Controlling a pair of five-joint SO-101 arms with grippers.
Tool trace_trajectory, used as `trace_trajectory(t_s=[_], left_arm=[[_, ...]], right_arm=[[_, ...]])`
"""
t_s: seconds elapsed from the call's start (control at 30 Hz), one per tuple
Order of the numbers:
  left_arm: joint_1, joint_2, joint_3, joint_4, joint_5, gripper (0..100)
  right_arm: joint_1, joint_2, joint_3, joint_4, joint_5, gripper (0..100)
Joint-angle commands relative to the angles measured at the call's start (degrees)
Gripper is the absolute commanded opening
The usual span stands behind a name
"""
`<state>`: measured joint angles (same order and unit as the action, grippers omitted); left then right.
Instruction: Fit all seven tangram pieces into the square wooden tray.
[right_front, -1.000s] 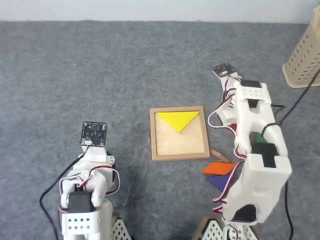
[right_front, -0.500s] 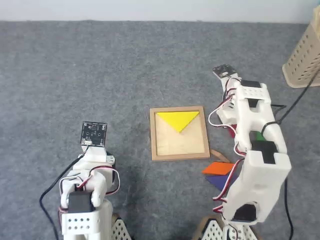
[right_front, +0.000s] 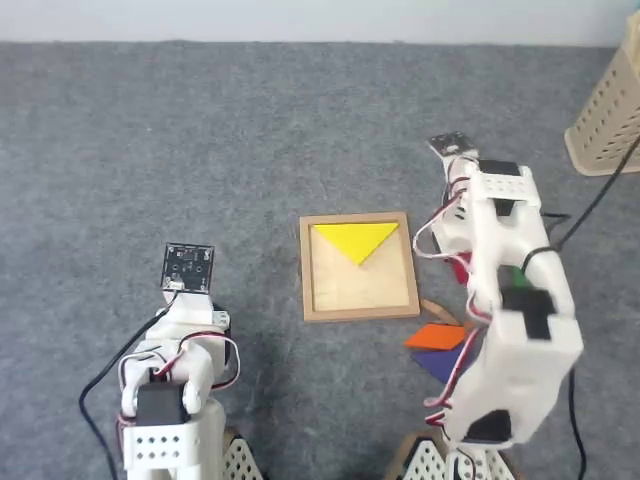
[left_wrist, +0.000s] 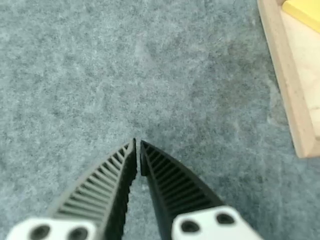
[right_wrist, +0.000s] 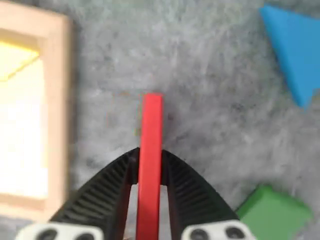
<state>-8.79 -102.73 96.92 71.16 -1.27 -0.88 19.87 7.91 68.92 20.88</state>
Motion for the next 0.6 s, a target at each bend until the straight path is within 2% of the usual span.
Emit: trace_trajectory(t_s=[0.0, 0.1, 0.23, 0.33, 0.57], left_arm=[[0.0, -0.35, -0.31, 0.35, 0.44, 1], [0.0, -0.35, -0.31, 0.35, 0.44, 1], [0.0, -0.35, -0.31, 0.35, 0.44, 1], [0.0, -0.35, -0.31, 0.35, 0.44, 1], [0.0, -0.35, -0.31, 0.35, 0.44, 1]], right_arm=[[-8.66, -15.08, 3.16, 0.13, -4.04, 0.7], [-18.07, -20.88, 5.63, -3.12, -6.59, 0.7], [-27.38, -21.05, 6.51, -6.73, -7.47, 0.7], [-29.93, -18.68, 6.59, -7.96, -8.35, 0.7], [-30.02, -18.95, 10.55, -13.93, -10.37, 0.7]])
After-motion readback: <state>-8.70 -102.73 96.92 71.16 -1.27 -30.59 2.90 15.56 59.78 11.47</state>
